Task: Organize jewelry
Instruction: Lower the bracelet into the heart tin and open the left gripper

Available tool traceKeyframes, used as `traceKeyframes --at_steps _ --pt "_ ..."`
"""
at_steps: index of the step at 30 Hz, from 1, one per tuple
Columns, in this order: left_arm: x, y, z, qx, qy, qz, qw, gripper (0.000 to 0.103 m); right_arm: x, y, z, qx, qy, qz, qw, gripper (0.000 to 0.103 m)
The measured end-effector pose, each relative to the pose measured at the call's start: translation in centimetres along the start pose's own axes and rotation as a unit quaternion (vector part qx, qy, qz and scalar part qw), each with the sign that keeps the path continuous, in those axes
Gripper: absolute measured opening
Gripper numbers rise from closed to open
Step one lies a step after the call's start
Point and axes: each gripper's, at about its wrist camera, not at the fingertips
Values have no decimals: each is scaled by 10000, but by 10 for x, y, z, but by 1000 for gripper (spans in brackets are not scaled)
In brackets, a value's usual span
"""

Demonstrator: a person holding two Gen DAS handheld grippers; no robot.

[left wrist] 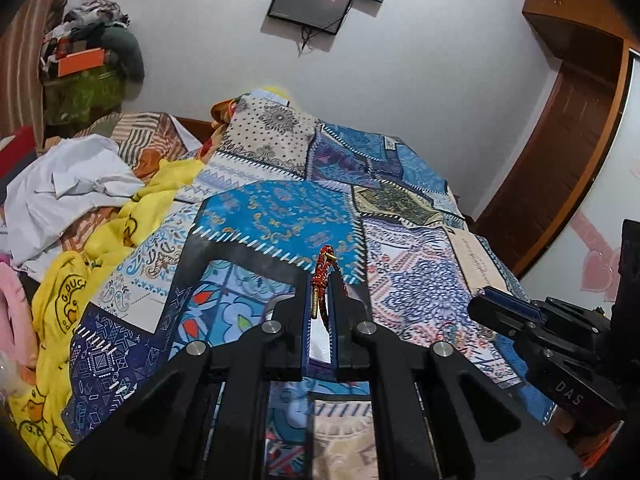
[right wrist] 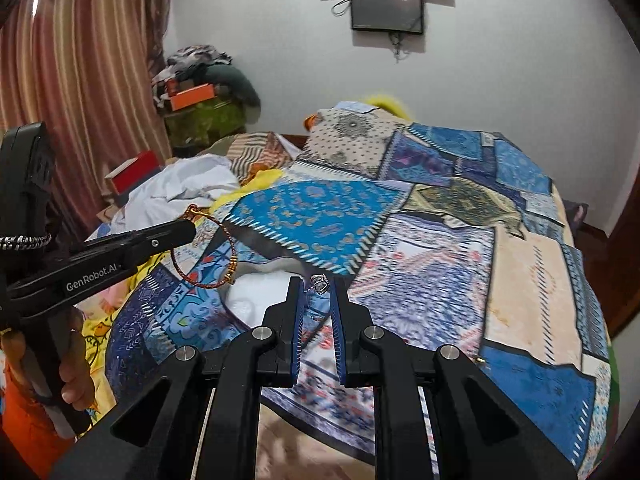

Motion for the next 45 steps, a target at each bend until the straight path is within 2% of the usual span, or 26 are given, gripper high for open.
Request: traceKeyframes --at_steps 10,20,37,41,43,45 --pt "-11 40 4 -327 6 325 9989 6 5 44 9 221 -29 383 9990 12" --pt "-18 66 7 -405 160 572 9974 6 5 74 5 304 137 696 9970 12" --pt "-16 57 4 10 399 476 9981 8 2 88 4 418 163 957 9944 12" --pt "-13 45 3 94 428 390 9983 9 5 77 1 410 198 853 9953 12" --pt "-11 38 1 147 456 333 9983 16 7 68 0 379 216 754 9962 12" --pt "-9 31 -1 170 486 276 9983 17 9 57 -2 330 237 641 9971 12"
Point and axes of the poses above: each gripper's, at about its wrist camera, not at the fingertips, and y roughly the way its jaws point, z to its left, x to its top, and after that the axes turned 14 degrees about x, right-handed
